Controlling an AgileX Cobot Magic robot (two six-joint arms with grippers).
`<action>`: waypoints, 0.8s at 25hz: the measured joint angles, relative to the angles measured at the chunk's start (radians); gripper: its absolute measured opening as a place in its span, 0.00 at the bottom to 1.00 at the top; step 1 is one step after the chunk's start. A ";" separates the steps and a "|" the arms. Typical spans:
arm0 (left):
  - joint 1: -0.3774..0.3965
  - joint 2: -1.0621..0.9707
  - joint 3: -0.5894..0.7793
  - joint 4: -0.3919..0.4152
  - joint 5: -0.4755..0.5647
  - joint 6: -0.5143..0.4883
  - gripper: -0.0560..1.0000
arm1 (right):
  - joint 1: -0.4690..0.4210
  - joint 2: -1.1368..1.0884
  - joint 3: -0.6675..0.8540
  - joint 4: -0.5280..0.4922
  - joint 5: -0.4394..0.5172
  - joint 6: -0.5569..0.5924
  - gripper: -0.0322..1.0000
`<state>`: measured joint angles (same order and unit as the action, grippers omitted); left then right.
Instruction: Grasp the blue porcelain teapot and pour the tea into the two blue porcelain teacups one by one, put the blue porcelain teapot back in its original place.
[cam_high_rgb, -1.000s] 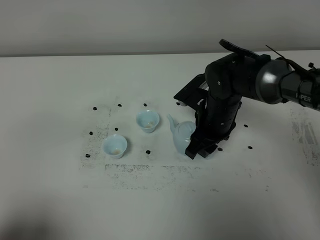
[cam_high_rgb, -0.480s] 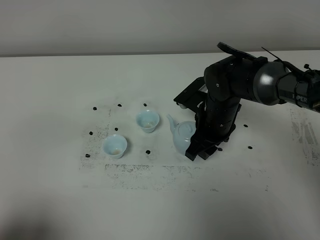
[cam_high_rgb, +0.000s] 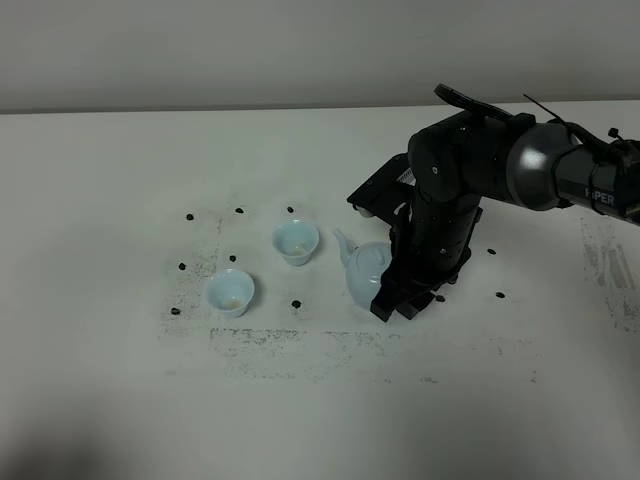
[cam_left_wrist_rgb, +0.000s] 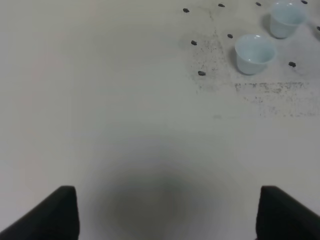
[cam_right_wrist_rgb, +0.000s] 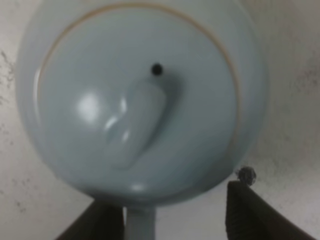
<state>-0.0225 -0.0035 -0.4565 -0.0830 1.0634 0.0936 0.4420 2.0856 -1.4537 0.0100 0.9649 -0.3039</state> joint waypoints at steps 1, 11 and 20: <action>0.000 0.000 0.000 0.000 0.000 0.000 0.74 | 0.000 0.000 0.000 0.000 0.000 0.000 0.50; 0.000 0.000 0.000 0.000 0.000 0.000 0.74 | 0.000 0.000 0.000 0.011 -0.015 0.001 0.50; 0.000 0.000 0.000 0.000 0.000 0.000 0.74 | 0.000 0.000 0.000 0.011 -0.022 0.007 0.50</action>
<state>-0.0225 -0.0035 -0.4565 -0.0830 1.0634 0.0936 0.4420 2.0856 -1.4537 0.0215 0.9427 -0.2965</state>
